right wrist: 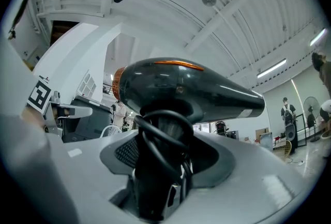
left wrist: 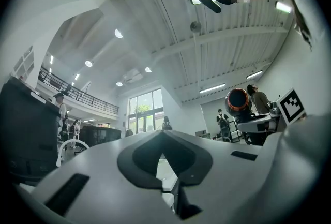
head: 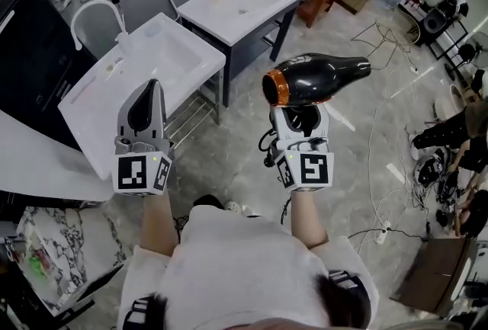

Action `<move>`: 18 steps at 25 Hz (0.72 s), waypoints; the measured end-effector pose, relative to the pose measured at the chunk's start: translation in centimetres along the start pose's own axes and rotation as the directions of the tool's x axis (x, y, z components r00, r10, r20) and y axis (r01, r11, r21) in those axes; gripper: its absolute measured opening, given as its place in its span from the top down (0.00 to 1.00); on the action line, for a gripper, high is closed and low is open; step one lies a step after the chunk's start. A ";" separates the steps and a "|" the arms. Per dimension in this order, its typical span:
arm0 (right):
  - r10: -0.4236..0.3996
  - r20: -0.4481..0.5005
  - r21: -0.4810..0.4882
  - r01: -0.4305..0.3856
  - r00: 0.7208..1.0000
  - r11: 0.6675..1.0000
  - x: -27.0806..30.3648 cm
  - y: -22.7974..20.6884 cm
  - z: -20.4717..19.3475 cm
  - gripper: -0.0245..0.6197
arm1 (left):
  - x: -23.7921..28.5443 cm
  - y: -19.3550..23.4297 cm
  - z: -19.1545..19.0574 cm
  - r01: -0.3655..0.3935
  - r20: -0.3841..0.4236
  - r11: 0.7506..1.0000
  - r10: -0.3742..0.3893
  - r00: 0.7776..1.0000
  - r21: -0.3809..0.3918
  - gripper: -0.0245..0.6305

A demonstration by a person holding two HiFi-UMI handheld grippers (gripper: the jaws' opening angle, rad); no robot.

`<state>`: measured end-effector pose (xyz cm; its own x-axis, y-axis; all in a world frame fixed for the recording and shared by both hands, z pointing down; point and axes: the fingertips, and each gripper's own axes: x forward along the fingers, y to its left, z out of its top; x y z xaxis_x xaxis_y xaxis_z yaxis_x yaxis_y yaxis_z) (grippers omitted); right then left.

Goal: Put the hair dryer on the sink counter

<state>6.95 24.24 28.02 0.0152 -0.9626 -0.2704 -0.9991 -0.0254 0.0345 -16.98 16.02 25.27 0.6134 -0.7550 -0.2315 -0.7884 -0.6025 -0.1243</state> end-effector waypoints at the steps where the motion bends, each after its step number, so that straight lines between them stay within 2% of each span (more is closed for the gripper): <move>1: 0.000 -0.002 0.005 0.000 1.000 1.000 0.6 -0.3 -0.4 0.54 | 0.6 0.2 -0.4 -0.001 -0.003 1.000 0.001 1.000 -0.006 0.96; 9: -0.012 -0.012 0.023 0.012 1.000 1.000 7.1 -1.8 -3.5 0.54 | 7.4 3.0 -4.1 0.019 -0.017 0.999 -0.019 1.000 -0.032 0.96; 18: -0.043 -0.003 0.011 0.043 0.999 0.999 17.8 -2.3 -5.8 0.54 | 16.7 9.3 -6.2 0.045 0.000 0.998 -0.045 0.999 -0.036 0.96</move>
<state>9.72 5.62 28.72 0.0586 -0.9614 -0.2690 -0.9979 -0.0642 0.0120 -13.75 -3.80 26.23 0.6485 -0.7270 -0.2257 -0.7577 -0.6449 -0.0995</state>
